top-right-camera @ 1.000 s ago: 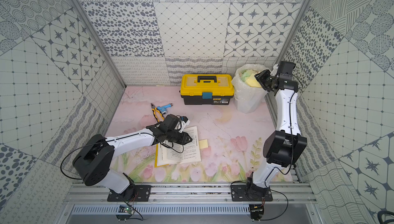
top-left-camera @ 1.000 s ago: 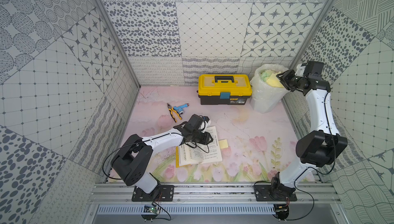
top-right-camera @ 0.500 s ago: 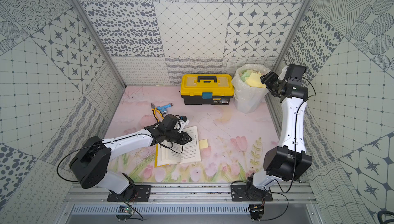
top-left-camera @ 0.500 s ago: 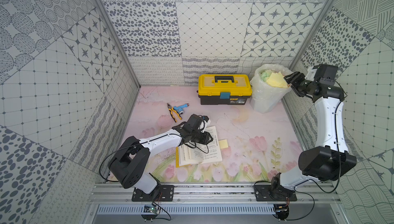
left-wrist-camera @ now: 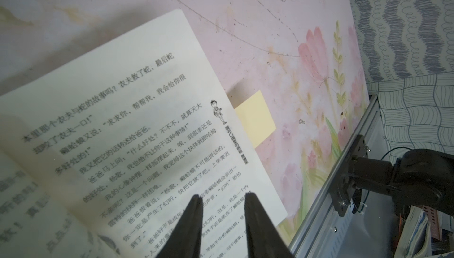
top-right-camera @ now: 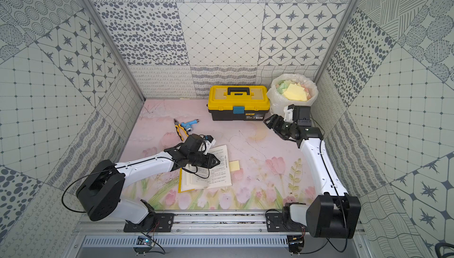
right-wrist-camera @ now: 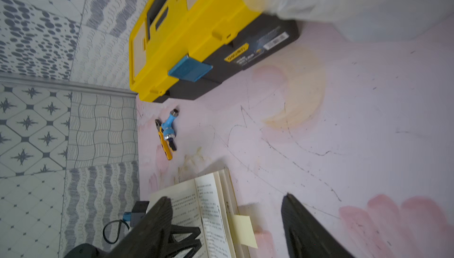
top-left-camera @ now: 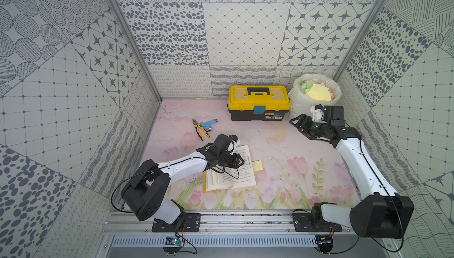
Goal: Peel off the used sticky note
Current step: Turn the page of the book at the center of the board.
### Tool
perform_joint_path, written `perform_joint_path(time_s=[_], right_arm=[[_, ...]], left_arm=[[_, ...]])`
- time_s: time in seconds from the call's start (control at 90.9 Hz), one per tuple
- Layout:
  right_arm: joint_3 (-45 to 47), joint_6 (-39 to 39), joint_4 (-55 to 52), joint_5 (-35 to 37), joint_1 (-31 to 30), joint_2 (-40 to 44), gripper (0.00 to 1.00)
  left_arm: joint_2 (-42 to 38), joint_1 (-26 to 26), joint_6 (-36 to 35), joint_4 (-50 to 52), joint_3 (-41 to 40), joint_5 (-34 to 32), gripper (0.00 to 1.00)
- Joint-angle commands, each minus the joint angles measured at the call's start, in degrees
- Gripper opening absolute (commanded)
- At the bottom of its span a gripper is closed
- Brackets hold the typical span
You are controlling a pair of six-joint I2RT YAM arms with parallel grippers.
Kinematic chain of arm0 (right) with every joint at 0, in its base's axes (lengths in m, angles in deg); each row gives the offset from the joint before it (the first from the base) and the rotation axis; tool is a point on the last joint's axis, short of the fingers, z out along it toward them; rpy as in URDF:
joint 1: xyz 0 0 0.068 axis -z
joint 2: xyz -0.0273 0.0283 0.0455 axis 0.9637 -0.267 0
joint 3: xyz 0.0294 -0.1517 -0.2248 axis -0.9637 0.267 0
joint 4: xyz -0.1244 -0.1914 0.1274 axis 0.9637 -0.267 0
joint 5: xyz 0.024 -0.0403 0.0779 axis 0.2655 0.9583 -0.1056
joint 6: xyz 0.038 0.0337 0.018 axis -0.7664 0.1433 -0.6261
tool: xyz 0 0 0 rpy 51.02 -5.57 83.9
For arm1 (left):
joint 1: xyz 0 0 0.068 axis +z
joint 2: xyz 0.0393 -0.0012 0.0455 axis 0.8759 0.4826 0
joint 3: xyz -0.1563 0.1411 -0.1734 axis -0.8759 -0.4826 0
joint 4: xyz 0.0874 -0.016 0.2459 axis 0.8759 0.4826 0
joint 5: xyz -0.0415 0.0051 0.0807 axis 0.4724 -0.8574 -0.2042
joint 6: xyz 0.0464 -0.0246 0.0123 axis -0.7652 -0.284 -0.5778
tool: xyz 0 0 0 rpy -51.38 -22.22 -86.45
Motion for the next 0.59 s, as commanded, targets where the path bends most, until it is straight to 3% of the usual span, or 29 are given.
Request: perform_joint_path(time_s=[0.0, 0.363, 0.583], right_arm=[[5.86, -0.58, 7.52, -2.1, -3.83, 1.08, 0.76], [23.07, -6.31, 22.85, -7.3, -15.27, -2.46, 0.76], [26.37, -8.09, 29.57, -8.89, -20.54, -9.63, 0.72]], left_arm=[[-1.27, 0.61, 3.99, -2.87, -1.41, 1.42, 0.33], [-2.46, 2.98, 8.21, -6.09, -3.9, 4.4, 0.33], [-2.59, 4.95, 9.87, -7.42, -4.85, 6.69, 0.33]])
